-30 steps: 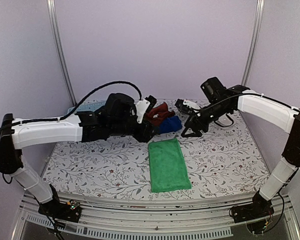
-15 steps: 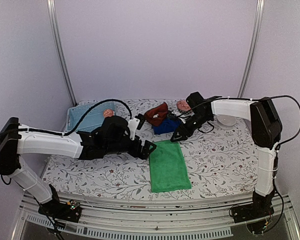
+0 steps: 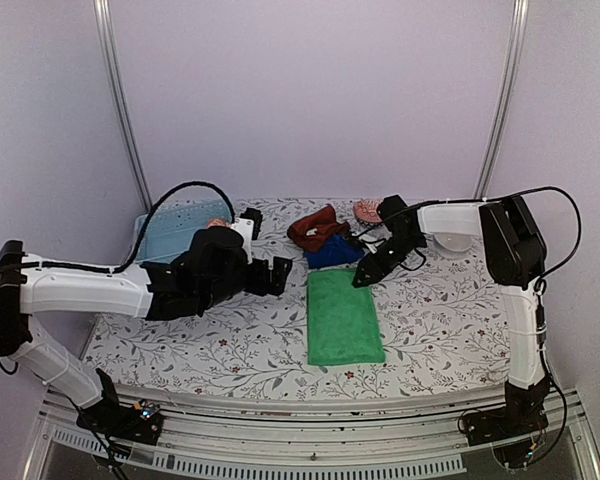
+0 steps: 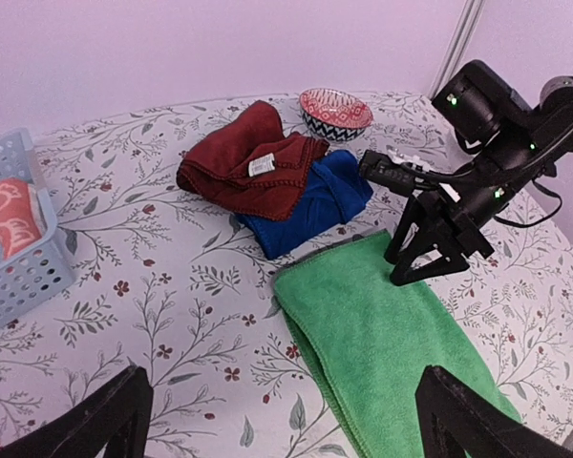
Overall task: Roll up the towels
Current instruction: Move the towel to the center of the board.
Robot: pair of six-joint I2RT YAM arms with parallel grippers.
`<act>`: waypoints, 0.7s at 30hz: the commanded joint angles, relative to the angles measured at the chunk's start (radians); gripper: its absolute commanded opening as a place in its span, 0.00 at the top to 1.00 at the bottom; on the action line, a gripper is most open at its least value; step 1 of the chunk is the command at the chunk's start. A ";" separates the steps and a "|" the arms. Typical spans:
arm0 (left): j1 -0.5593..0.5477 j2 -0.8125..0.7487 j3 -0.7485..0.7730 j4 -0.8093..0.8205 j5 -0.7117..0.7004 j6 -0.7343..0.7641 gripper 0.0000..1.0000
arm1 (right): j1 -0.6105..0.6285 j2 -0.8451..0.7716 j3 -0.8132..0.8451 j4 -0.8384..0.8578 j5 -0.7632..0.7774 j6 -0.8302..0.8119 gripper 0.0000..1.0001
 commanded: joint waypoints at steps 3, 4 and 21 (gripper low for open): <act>0.003 0.064 0.093 0.051 -0.007 0.078 0.01 | -0.033 0.025 0.043 -0.068 0.007 -0.051 0.61; 0.000 0.041 0.051 0.131 0.003 0.105 0.01 | -0.033 0.007 0.048 -0.092 -0.036 -0.074 0.60; -0.058 0.041 -0.008 -0.005 0.272 0.471 0.28 | 0.151 -0.733 -0.656 0.070 -0.054 -0.363 0.59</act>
